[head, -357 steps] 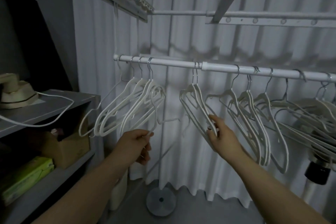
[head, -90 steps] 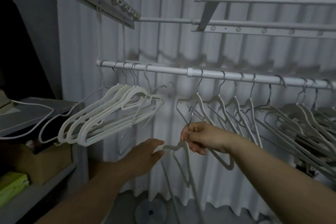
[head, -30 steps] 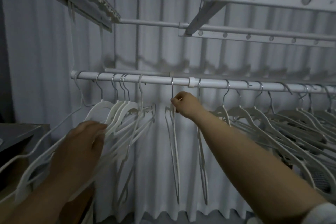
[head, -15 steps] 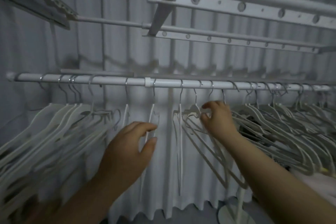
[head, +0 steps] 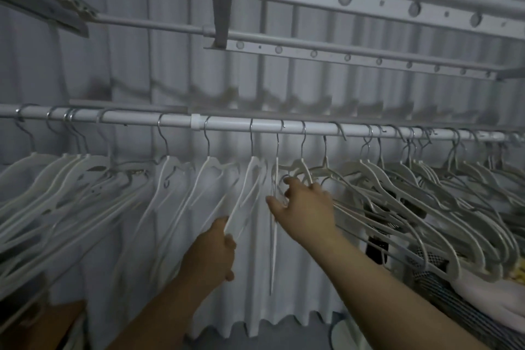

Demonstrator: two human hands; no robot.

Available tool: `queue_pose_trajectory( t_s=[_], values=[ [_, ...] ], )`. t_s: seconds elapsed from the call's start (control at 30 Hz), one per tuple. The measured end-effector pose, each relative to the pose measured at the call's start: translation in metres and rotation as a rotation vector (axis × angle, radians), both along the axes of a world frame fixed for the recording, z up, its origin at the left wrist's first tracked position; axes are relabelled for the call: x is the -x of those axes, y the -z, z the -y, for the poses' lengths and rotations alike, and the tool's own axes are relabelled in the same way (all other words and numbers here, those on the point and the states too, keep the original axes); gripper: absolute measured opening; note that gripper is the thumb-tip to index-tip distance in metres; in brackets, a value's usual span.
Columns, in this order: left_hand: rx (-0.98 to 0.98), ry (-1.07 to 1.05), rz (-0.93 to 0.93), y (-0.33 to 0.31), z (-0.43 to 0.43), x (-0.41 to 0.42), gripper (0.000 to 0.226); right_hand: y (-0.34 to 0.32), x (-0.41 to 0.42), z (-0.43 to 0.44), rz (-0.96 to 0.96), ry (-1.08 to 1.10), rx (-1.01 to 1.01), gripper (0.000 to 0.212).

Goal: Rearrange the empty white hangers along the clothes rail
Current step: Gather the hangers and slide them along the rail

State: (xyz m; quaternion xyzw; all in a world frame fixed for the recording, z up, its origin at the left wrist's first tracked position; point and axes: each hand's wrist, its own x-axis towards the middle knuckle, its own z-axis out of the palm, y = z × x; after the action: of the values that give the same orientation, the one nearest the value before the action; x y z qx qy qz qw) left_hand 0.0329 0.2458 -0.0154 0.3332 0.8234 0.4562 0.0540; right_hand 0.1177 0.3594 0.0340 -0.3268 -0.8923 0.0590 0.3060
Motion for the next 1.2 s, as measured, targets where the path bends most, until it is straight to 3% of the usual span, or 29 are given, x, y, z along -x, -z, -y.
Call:
queue_pose_trajectory(
  t_s=[0.1,0.23,0.33,0.47,0.63,0.8,0.97,1.07,1.2],
  values=[
    [-0.137,-0.019,0.068,0.001,0.004,0.003,0.035,-0.003,0.011,-0.001,0.052,-0.058,0.143,0.047],
    [-0.171,-0.093,0.036,0.001,0.014,0.008,0.036,-0.001,0.018,-0.008,0.086,-0.12,0.311,0.046],
    [-0.215,-0.151,0.079,0.002,0.021,0.012,0.04,0.001,0.021,-0.014,0.107,-0.079,0.301,0.045],
    [-0.234,-0.203,0.088,-0.002,0.028,0.015,0.04,0.003,0.026,-0.022,0.042,-0.054,0.266,0.029],
    [-0.213,-0.227,0.065,-0.006,0.037,0.018,0.04,-0.013,0.033,-0.024,0.031,-0.043,0.197,0.029],
    [-0.206,-0.195,0.028,-0.004,0.046,0.027,0.04,-0.035,0.044,-0.021,0.157,0.017,0.137,0.029],
    [-0.237,-0.109,0.055,-0.002,0.054,0.033,0.042,-0.019,0.049,-0.025,0.307,0.041,0.182,0.032],
    [-0.247,-0.078,0.074,-0.001,0.057,0.038,0.041,-0.007,0.042,-0.029,0.386,0.013,0.323,0.027],
    [-0.138,-0.056,-0.065,0.002,0.064,0.043,0.04,-0.002,0.014,-0.027,0.381,-0.059,0.477,0.031]
  ],
)
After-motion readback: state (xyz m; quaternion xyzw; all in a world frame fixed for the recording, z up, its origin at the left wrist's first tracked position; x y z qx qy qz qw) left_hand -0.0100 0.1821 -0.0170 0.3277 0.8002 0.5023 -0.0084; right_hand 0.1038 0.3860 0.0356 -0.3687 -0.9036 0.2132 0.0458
